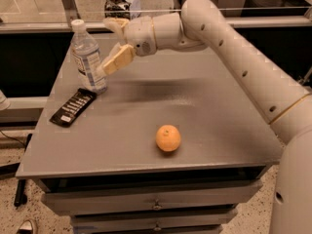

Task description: Move blue plastic bottle near rxbar chocolate

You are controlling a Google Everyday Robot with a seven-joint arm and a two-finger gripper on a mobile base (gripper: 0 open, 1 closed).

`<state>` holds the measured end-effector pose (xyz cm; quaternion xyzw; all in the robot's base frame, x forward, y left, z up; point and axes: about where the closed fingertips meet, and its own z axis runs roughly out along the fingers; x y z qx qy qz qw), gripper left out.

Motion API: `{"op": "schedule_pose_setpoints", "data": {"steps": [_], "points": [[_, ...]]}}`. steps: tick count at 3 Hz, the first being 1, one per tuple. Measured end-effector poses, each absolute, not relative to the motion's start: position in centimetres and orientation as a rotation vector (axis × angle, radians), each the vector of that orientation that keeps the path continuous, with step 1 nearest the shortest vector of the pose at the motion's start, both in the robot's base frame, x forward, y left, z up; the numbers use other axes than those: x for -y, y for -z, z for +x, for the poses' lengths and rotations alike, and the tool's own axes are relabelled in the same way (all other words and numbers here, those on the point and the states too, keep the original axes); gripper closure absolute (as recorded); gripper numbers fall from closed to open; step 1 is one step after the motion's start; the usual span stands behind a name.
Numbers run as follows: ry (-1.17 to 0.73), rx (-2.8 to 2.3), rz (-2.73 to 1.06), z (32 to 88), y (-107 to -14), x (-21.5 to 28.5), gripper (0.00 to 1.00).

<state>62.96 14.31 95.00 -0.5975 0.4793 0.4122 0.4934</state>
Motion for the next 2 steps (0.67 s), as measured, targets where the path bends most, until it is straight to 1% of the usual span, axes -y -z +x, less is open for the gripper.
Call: {"op": "schedule_pose_setpoints", "data": {"steps": [1, 2], "points": [[-0.754, -1.162, -1.459, 64.38, -99.27, -9.15, 0.0], [-0.747, -1.157, -1.464, 64.31, -99.6, -9.26, 0.0]]}}
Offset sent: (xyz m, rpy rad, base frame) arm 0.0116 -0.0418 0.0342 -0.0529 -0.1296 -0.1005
